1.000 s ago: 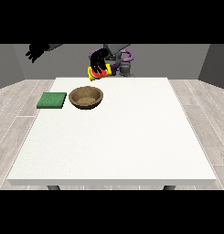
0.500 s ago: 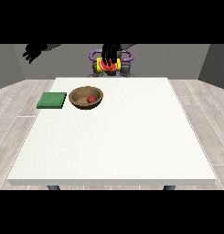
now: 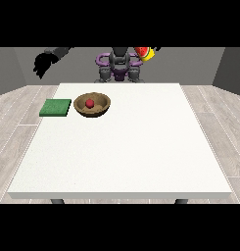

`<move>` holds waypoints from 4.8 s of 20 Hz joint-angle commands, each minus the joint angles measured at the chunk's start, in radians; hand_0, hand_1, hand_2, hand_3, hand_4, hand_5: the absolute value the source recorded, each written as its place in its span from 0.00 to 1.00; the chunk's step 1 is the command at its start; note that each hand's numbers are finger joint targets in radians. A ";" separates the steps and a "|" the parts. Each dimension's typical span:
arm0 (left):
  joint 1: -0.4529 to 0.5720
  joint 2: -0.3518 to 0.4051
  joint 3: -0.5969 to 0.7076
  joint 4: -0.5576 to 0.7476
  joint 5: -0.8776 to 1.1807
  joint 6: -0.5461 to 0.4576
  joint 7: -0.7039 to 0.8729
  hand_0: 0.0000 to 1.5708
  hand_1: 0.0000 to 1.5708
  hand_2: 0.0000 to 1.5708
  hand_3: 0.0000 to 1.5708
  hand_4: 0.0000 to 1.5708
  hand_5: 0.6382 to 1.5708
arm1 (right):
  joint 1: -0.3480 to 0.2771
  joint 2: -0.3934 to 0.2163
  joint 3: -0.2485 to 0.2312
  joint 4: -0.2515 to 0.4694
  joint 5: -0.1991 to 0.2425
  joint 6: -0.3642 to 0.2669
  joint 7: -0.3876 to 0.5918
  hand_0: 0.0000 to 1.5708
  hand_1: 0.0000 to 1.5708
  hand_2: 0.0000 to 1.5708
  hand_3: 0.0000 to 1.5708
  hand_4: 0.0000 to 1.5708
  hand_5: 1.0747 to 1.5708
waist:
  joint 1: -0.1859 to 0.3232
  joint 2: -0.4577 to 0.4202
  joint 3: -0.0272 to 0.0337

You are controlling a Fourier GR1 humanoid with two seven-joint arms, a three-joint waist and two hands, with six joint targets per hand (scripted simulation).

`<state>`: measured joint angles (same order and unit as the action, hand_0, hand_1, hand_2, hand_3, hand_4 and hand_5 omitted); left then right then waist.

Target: Pick the cup and pour the ball into the bowl, then pick the bowl and place it on the pad

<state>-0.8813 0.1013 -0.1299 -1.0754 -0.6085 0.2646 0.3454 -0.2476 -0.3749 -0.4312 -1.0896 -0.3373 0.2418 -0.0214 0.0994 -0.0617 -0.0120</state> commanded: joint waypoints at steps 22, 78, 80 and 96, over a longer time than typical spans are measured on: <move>0.097 0.355 0.522 -0.195 0.837 -0.607 -0.082 0.00 0.00 0.00 0.00 0.64 0.96 | -0.102 0.163 0.016 0.385 0.067 -0.095 -0.374 0.00 0.00 0.00 0.00 0.36 0.98 | 0.133 0.194 0.0132; 0.315 0.575 0.701 -0.026 0.895 -0.690 -0.283 0.00 0.00 0.00 0.00 0.77 0.97 | -0.147 -0.328 0.115 0.204 0.158 -0.235 0.197 1.00 1.00 1.00 0.36 0.69 0.99 | -0.041 0.200 0.0114; 0.310 0.605 0.711 0.002 0.917 -0.718 -0.302 0.00 0.00 0.00 0.00 0.77 0.97 | -0.190 -0.345 0.094 0.232 0.146 -0.219 0.204 1.00 1.00 1.00 0.36 0.69 0.99 | -0.037 0.222 0.0118; 0.332 0.662 0.715 -0.004 0.962 -0.745 -0.363 0.00 0.00 0.00 0.00 0.77 0.99 | -0.247 -0.236 0.054 0.446 0.133 -0.214 0.033 1.00 1.00 1.00 0.35 0.65 1.00 | -0.011 0.282 0.0131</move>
<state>-0.5634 0.7643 0.5957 -1.0310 0.3366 -0.4816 -0.0353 -0.4944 -0.6030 -0.3534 -0.7260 -0.1942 -0.0060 0.0594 0.0729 0.2322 0.0003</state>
